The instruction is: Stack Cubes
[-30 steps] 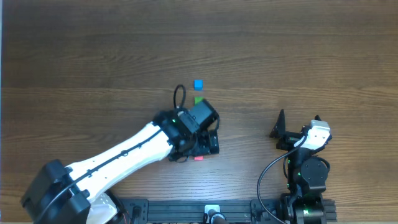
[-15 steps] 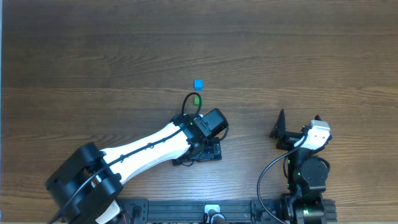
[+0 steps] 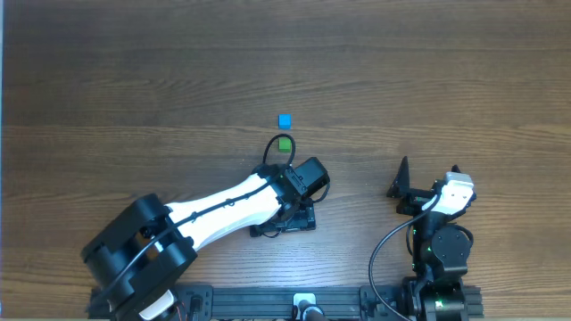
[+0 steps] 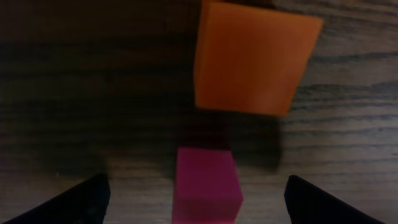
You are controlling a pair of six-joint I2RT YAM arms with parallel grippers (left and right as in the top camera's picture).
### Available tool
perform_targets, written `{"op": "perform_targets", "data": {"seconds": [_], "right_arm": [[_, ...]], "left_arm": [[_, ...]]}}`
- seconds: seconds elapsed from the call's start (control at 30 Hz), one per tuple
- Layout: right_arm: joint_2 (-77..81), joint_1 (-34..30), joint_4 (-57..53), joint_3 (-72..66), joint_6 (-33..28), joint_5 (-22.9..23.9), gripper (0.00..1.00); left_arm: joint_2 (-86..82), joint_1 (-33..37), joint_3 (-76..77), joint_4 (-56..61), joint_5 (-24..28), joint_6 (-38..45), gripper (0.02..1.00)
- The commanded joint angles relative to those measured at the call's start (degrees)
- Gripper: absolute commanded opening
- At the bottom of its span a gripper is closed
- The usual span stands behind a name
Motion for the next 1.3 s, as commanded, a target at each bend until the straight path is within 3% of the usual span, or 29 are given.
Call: {"op": "perform_targets", "data": {"seconds": [0.03, 0.47, 1.3], "right_arm": [[-0.5, -0.3, -0.1, -0.3, -0.3, 0.8, 0.993], [-0.5, -0.3, -0.1, -0.3, -0.3, 0.8, 0.991], [-0.5, -0.3, -0.1, -0.3, -0.3, 0.8, 0.991]], "left_arm": [[1.1, -1.3, -0.3, 0.4, -3.0, 0.1, 0.879], [1.7, -3.8, -0.3, 1.2, -5.8, 1.8, 0.822], [1.7, -3.8, -0.3, 1.2, -6.0, 1.7, 0.415]]}}
